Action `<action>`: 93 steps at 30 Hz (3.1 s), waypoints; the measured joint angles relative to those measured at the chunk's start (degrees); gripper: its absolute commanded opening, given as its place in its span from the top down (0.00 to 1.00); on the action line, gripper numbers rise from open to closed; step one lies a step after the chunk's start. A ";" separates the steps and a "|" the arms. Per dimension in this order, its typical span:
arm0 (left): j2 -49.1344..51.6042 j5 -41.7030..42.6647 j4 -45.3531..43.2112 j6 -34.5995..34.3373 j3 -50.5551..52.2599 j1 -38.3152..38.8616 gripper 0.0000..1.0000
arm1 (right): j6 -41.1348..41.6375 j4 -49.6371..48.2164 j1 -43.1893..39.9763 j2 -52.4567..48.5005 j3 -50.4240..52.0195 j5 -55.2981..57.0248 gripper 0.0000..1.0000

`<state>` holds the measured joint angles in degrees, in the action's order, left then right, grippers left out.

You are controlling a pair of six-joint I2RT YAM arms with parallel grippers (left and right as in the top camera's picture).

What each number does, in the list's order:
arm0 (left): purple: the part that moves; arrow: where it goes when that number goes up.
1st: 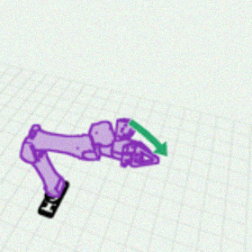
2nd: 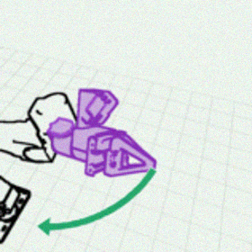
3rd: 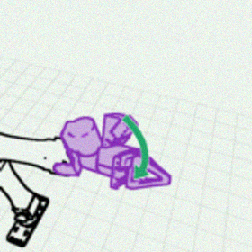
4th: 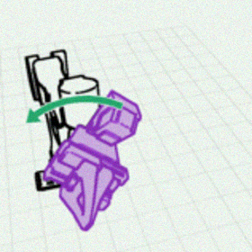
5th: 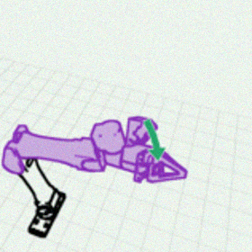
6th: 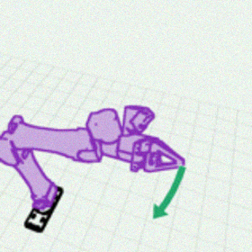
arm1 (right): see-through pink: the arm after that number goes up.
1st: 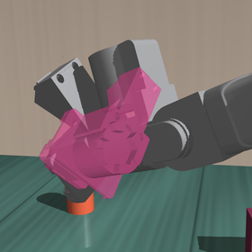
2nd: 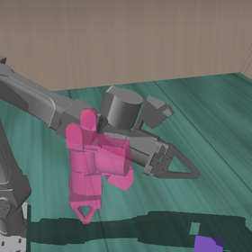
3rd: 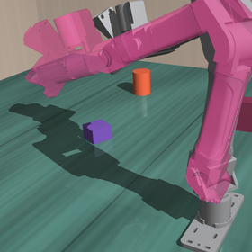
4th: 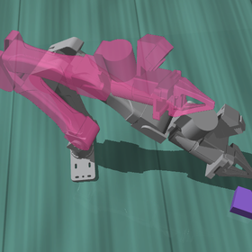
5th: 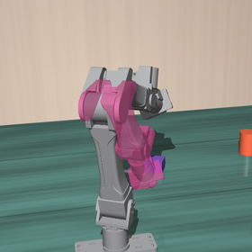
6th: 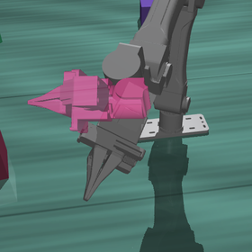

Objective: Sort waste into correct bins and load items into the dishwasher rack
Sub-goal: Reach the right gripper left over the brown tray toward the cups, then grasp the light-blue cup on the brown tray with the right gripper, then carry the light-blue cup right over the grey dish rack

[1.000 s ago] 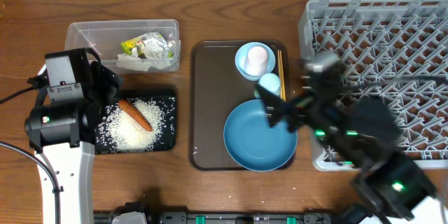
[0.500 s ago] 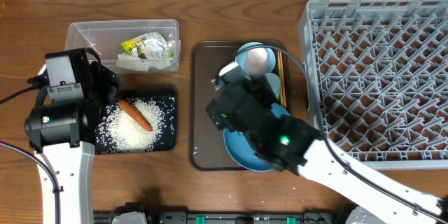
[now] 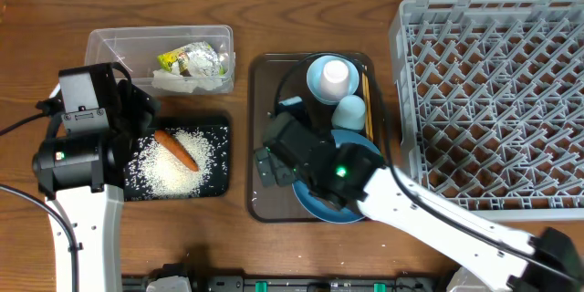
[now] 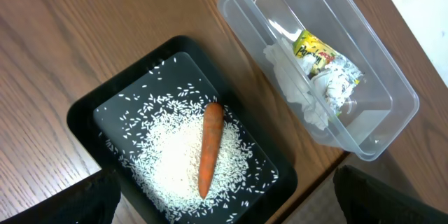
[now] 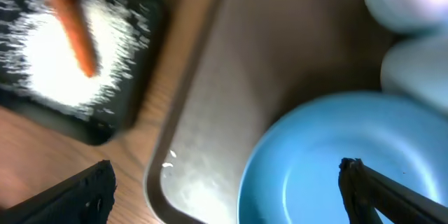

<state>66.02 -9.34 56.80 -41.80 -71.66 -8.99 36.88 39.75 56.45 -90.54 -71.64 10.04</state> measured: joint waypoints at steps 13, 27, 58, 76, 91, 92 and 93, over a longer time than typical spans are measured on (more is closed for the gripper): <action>0.00 0.00 0.00 0.00 0.00 0.00 0.01 | 7.37 1.27 1.03 -8.87 -0.02 2.51 0.01; 0.00 0.00 0.00 0.00 0.00 0.00 0.01 | -1.38 3.30 -8.26 -1.66 -2.05 11.65 0.01; 0.00 0.00 -0.02 0.02 0.00 0.00 0.01 | -8.98 -4.74 -20.65 -4.98 1.36 14.14 0.03; 0.00 0.00 0.00 0.00 0.00 0.00 0.01 | -9.99 -5.33 -22.80 -12.17 1.53 6.78 0.04; 0.00 0.00 -0.02 0.00 0.00 0.00 0.01 | -12.37 -5.95 -25.73 -13.70 1.55 1.01 0.29; 0.00 0.00 0.00 0.00 0.00 0.00 0.01 | -12.41 -5.97 -25.73 -13.92 1.55 0.81 0.30; 0.00 0.00 -0.02 0.02 0.00 0.00 0.01 | -12.37 -5.95 -25.73 -14.08 1.57 0.59 0.32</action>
<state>66.02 -9.34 56.77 -41.78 -71.66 -8.99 24.51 33.80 30.72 -104.62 -70.06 10.63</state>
